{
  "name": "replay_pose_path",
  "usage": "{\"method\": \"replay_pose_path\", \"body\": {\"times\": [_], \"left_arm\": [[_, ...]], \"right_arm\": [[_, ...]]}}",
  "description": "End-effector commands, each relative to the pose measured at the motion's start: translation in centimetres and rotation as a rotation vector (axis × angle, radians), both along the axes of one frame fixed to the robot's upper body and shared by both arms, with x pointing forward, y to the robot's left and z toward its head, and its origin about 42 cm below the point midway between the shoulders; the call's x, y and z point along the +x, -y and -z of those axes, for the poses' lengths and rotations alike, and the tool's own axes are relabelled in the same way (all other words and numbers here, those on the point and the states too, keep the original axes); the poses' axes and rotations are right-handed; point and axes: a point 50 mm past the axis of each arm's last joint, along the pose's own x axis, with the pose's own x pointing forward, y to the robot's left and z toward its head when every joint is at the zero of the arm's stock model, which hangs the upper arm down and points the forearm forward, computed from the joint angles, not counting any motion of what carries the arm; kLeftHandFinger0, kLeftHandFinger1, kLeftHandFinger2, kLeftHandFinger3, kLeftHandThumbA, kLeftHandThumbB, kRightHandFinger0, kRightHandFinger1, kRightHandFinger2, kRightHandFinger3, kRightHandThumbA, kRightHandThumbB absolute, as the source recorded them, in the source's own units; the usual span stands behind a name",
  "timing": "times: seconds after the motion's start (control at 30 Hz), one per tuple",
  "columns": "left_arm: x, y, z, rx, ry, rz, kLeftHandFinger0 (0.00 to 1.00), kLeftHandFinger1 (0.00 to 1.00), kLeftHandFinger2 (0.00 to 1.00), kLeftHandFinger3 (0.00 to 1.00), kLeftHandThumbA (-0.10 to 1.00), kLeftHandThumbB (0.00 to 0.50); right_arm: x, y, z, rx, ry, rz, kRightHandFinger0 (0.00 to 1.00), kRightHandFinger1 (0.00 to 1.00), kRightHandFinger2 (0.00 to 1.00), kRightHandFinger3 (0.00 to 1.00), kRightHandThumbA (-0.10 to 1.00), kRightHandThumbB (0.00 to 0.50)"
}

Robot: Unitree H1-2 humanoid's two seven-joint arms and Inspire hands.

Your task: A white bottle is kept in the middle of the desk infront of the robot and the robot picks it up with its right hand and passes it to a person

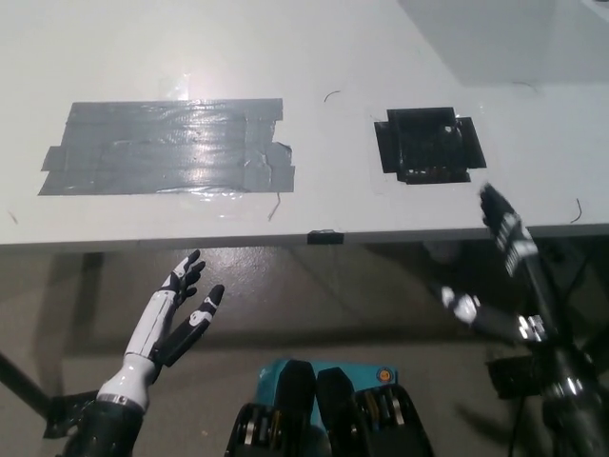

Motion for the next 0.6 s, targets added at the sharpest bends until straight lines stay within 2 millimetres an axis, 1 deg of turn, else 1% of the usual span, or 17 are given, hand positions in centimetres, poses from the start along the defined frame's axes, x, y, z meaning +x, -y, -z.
{"method": "replay_pose_path", "body": {"times": [0.0, 0.03, 0.07, 0.1, 0.2, 0.23, 0.27, 0.3, 0.33, 0.43, 0.47, 0.5, 0.57], "left_arm": [[-0.8, 0.0, -0.4, -0.010, 0.044, 0.027, 1.00, 1.00, 1.00, 1.00, 0.68, 0.048], [-1.0, 0.0, -0.2, -0.012, 0.041, 0.027, 1.00, 1.00, 1.00, 1.00, 0.68, 0.049], [-1.2, 0.0, 0.0, -0.012, 0.035, 0.027, 1.00, 1.00, 1.00, 1.00, 0.69, 0.056], [-1.3, 0.0, 0.1, -0.013, 0.030, 0.026, 1.00, 1.00, 1.00, 1.00, 0.70, 0.060], [-1.5, -0.1, 0.4, -0.012, 0.024, 0.024, 1.00, 1.00, 1.00, 1.00, 0.71, 0.061], [-1.5, -0.1, 0.4, -0.010, 0.023, 0.023, 1.00, 1.00, 1.00, 1.00, 0.70, 0.054], [-1.5, -0.1, 0.4, -0.011, 0.022, 0.022, 1.00, 1.00, 1.00, 1.00, 0.69, 0.047], [-1.5, -0.1, 0.3, -0.011, 0.021, 0.021, 1.00, 1.00, 1.00, 1.00, 0.69, 0.046], [-1.6, -0.1, 0.3, -0.002, 0.024, 0.020, 1.00, 1.00, 1.00, 1.00, 0.68, 0.034], [-1.7, -0.2, 0.4, 0.003, 0.025, 0.019, 1.00, 1.00, 1.00, 1.00, 0.67, 0.028], [-1.9, -0.3, 0.3, 0.006, 0.025, 0.011, 1.00, 1.00, 1.00, 1.00, 0.70, 0.033], [-2.0, -0.4, 0.2, 0.012, 0.027, 0.005, 1.00, 1.00, 1.00, 1.00, 0.71, 0.045], [-2.2, -0.4, 0.1, 0.012, 0.026, -0.003, 1.00, 1.00, 1.00, 1.00, 0.75, 0.048]], "right_arm": [[-0.7, 0.8, 0.5, 0.048, -0.014, -0.041, 1.00, 1.00, 1.00, 1.00, 0.86, 0.386], [-0.7, 0.8, 1.0, 0.045, -0.033, -0.036, 1.00, 1.00, 1.00, 1.00, 0.86, 0.384], [-0.6, 0.8, 1.8, 0.039, -0.055, -0.026, 1.00, 1.00, 1.00, 1.00, 0.84, 0.368], [-0.4, 0.8, 2.9, 0.041, -0.089, -0.018, 1.00, 1.00, 1.00, 1.00, 0.83, 0.337], [-0.2, 0.8, 4.4, 0.036, -0.127, -0.016, 1.00, 1.00, 1.00, 1.00, 0.83, 0.336], [-0.1, 0.8, 4.9, 0.030, -0.139, -0.015, 1.00, 1.00, 1.00, 1.00, 0.83, 0.338], [0.1, 0.9, 5.3, 0.023, -0.148, -0.015, 1.00, 1.00, 1.00, 1.00, 0.82, 0.328], [0.2, 0.9, 5.6, 0.016, -0.157, -0.014, 1.00, 1.00, 1.00, 1.00, 0.82, 0.331], [0.1, 0.9, 5.8, 0.017, -0.167, -0.023, 1.00, 1.00, 1.00, 1.00, 0.80, 0.314], [-0.1, 0.7, 6.1, 0.029, -0.183, -0.033, 1.00, 1.00, 1.00, 1.00, 0.79, 0.318], [-0.4, 0.5, 6.2, 0.032, -0.190, -0.043, 1.00, 1.00, 1.00, 1.00, 0.79, 0.336], [-0.6, 0.4, 6.3, 0.032, -0.190, -0.052, 1.00, 1.00, 1.00, 1.00, 0.79, 0.336], [-0.8, 0.3, 6.4, 0.034, -0.192, -0.059, 1.00, 1.00, 1.00, 1.00, 0.79, 0.325]]}}
